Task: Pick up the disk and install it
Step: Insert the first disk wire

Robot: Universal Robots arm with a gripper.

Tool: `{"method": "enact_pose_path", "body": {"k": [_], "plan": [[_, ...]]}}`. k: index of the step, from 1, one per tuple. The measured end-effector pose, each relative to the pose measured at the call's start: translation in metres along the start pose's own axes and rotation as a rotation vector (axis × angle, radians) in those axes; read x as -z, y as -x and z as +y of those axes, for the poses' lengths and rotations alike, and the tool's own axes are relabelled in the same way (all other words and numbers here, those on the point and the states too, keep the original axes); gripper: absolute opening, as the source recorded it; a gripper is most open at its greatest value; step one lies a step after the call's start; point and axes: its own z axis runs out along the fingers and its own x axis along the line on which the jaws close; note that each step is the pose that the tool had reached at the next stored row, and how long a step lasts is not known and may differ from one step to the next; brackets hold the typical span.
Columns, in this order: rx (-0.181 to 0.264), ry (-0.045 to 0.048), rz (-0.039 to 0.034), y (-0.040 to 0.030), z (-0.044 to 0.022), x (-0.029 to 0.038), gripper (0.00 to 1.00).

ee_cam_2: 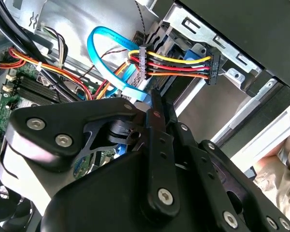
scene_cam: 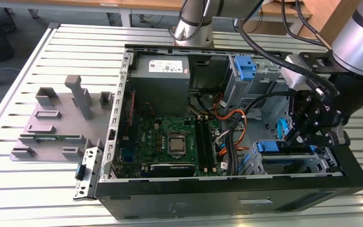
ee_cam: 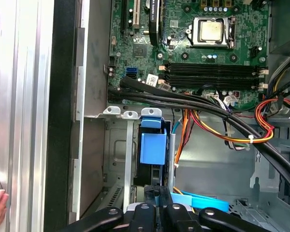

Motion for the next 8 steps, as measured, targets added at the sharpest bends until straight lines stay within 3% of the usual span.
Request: {"method": "enact_pose_path", "body": {"k": [4, 7, 8], "plan": [[0.0, -0.0001, -0.0007, 0.0, 0.0, -0.0005, 0.17], [0.0, 0.0, -0.0003, 0.0, 0.0, -0.0004, 0.29], [0.0, 0.0, -0.0002, 0.0, 0.0, -0.0004, 0.29]]}}
